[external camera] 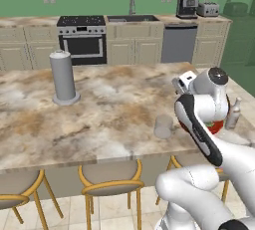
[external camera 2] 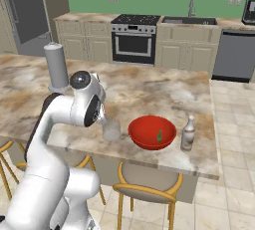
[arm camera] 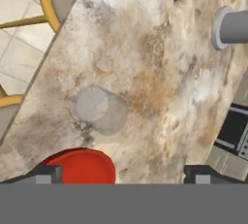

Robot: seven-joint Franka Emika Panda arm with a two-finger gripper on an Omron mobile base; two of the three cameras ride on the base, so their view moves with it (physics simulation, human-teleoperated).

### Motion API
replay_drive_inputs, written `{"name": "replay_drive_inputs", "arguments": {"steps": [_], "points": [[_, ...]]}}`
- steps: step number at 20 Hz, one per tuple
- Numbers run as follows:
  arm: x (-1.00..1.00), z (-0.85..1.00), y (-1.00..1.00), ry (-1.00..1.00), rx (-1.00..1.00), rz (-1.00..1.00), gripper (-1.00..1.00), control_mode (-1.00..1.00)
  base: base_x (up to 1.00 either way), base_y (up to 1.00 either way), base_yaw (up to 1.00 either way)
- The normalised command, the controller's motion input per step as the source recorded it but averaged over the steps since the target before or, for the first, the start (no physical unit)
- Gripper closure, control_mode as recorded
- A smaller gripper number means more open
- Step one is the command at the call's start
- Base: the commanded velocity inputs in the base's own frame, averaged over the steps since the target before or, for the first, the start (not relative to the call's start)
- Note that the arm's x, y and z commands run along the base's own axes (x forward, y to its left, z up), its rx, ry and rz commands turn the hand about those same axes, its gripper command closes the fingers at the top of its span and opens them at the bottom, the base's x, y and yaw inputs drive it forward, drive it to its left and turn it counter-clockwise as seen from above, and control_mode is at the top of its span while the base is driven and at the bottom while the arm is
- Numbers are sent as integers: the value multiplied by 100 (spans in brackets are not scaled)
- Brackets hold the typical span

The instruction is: There is a bowl on the dining counter. Grab a lemon wedge from the fridge and place it in the bowl. Then get the liquor bottle and glass cup from the cabinet and place them next to the bowl.

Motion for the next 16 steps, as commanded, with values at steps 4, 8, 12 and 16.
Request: {"name": "replay_drive_inputs", "arguments": {"steps": [4, 8, 12, 16], "points": [[-91, 20, 16, -55, 0, 0, -100, -100, 0, 0, 0], [-87, 35, 17, -47, 0, 0, -100, -100, 0, 0, 0], [-88, 37, 15, -47, 0, 0, -100, -100, 0, 0, 0], [-82, 35, 10, -42, 0, 0, -100, -100, 0, 0, 0]]}}
